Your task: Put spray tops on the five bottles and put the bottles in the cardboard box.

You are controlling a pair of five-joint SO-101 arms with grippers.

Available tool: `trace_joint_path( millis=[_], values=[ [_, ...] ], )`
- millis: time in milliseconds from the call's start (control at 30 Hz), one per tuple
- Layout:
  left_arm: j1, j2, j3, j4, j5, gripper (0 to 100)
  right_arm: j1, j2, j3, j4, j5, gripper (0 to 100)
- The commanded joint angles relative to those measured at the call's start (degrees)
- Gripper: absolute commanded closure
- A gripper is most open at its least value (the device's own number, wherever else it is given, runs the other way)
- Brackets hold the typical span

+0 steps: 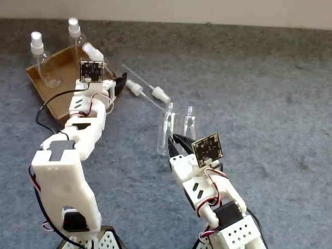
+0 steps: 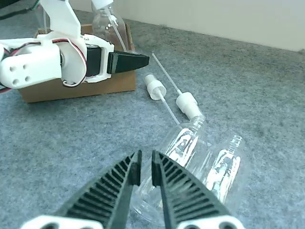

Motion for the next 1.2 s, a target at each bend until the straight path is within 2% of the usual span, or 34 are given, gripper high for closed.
trace_joint_path(
  millis=[0, 233, 333, 600, 900, 1067, 1167],
  values=[
    [-0.31, -6.11, 1.80, -0.35, -0.62, 63, 0.66, -0.22, 9.10, 0.31, -0.09, 96.1],
    [-1.63, -13.05, 7.16, -0.26, -0.62, 63, 0.66, -0.22, 9.10, 0.40, -0.09, 96.1],
    [-1.63, -17.45, 9.71, 3.52, -0.62, 63, 0.66, -0.22, 9.10, 0.40, -0.09, 96.1],
    [-1.71, -32.13, 10.59, 26.99, -0.62, 63, 1.54, -0.13, 9.10, 0.40, -0.09, 96.1],
    [-1.01, -50.51, 14.64, 44.84, -0.62, 63, 7.87, -0.57, 9.10, 0.40, -0.09, 96.1],
    [2.51, -58.95, 14.37, 61.36, -0.62, 63, 8.22, -0.48, 9.10, 0.40, -0.18, 96.1],
    [6.90, -62.64, 14.46, 70.68, -0.62, 63, 11.91, -0.57, 9.10, 0.40, -0.18, 96.1]
  ],
)
